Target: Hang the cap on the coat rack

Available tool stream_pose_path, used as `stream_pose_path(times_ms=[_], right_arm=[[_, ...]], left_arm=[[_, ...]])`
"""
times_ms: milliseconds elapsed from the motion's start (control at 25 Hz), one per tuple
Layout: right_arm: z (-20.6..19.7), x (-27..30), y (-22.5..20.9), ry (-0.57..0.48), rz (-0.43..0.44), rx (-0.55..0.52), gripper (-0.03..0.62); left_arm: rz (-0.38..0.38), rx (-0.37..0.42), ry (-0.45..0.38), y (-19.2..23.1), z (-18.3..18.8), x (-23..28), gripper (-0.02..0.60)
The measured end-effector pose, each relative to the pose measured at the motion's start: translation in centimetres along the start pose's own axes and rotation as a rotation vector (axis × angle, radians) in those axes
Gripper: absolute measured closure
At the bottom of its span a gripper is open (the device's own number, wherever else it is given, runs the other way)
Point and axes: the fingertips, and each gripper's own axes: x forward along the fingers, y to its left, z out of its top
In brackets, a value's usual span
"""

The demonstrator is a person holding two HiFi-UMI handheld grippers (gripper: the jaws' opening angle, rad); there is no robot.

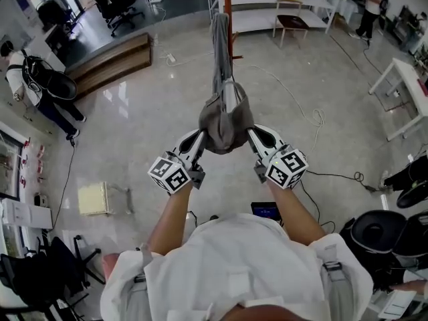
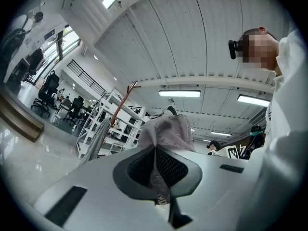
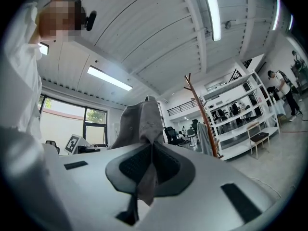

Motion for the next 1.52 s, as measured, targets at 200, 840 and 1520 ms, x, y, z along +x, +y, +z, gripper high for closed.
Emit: stream_pose_path(times_ms=[200, 840, 1520], right_arm=[[0.2, -0.8, 0.1, -0.002, 0.038, 0.011, 0.566], [-3.8, -5.8, -4.2, 0.03, 0.113, 0.11, 0.566], [-5.9, 3.1, -12.6, 0.087, 0.108, 0.13, 0.566]], left_arm=[[0.005, -0.015, -0.01, -0.4, -0.4, 0.0, 0.563], [0.066, -0.079, 0.024, -3.3, -6.9, 1.9, 0.563], [0.046, -0.118, 0.006, 6.8, -7.5, 9.0, 0.563]])
